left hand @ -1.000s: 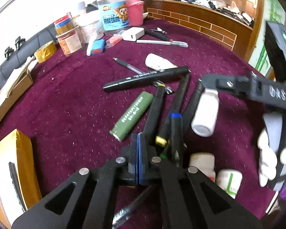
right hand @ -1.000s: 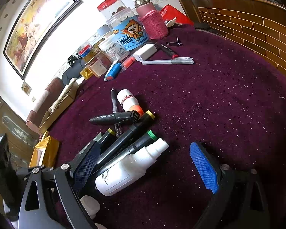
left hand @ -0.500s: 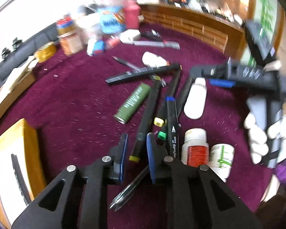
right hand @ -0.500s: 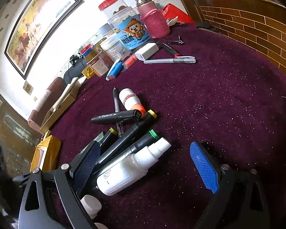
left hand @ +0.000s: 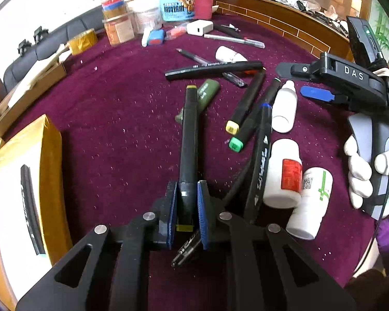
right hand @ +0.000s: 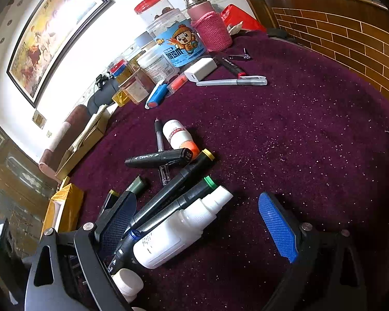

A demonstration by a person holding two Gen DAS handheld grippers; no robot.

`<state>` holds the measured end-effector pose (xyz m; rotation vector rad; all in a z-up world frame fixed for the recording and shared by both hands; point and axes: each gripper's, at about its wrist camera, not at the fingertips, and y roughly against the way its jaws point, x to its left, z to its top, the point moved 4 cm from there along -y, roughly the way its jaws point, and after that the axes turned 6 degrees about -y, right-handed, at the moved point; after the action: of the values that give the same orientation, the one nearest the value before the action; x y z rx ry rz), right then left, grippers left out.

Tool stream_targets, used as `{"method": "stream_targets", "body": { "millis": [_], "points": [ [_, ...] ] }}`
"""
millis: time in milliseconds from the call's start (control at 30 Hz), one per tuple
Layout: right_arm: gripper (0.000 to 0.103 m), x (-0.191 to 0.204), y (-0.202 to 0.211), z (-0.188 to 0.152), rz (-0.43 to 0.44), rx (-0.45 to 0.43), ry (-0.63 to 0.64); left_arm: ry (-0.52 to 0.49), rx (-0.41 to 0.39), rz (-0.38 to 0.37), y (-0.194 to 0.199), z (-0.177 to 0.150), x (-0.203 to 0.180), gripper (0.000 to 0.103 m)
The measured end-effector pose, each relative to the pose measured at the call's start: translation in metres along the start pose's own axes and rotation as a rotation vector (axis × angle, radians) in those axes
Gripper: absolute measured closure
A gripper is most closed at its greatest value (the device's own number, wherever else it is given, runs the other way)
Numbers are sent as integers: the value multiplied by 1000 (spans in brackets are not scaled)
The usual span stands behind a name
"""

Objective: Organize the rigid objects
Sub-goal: 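Place the marker in the tray with the left gripper while the right gripper places the green cylinder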

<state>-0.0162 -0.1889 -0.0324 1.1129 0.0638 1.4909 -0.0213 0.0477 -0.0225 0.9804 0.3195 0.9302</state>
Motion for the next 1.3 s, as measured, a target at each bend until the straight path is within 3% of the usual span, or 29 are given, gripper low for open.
{"method": "stream_targets", "body": {
  "millis": [67,167,233,367,433,500,600,667,733,833,967,1000,1033,1100,1300],
  "points": [
    [10,0,0,0,0,0,0,-19,27,32,-15,9,-7,82],
    [10,0,0,0,3,0,-4,-18,-18,55,-26,26,-10,79],
    [10,0,0,0,2,-2,-5,26,-18,-1,-30,30,-6,90],
    [11,5,3,2,-38,-11,23,108,-61,-46,-9,13,4,91],
    [12,22,10,4,-78,-28,100,186,-108,-102,12,3,18,90],
    [12,48,17,5,-51,-28,157,240,-174,-139,37,-8,30,90],
    [12,92,2,3,-8,73,215,303,-282,-193,71,-22,45,90],
    [12,113,-26,-2,-9,200,214,347,-347,-227,91,-32,55,90],
    [28,122,-56,-6,-83,281,199,380,-395,-234,107,-43,66,90],
    [36,126,-97,-14,-241,363,189,407,-425,-216,120,-57,83,90],
    [39,147,-110,-27,-386,297,282,474,-437,-189,130,-85,114,90],
    [43,150,-111,-31,-420,273,317,491,-437,-177,130,-90,121,90],
    [51,153,-111,-34,-424,238,342,512,-437,-172,130,-96,129,90],
    [85,157,-106,-35,-395,219,345,554,-438,-167,132,-110,142,90],
    [85,157,-90,-32,-237,247,241,638,-401,-144,127,-132,174,90]
  ]
}}
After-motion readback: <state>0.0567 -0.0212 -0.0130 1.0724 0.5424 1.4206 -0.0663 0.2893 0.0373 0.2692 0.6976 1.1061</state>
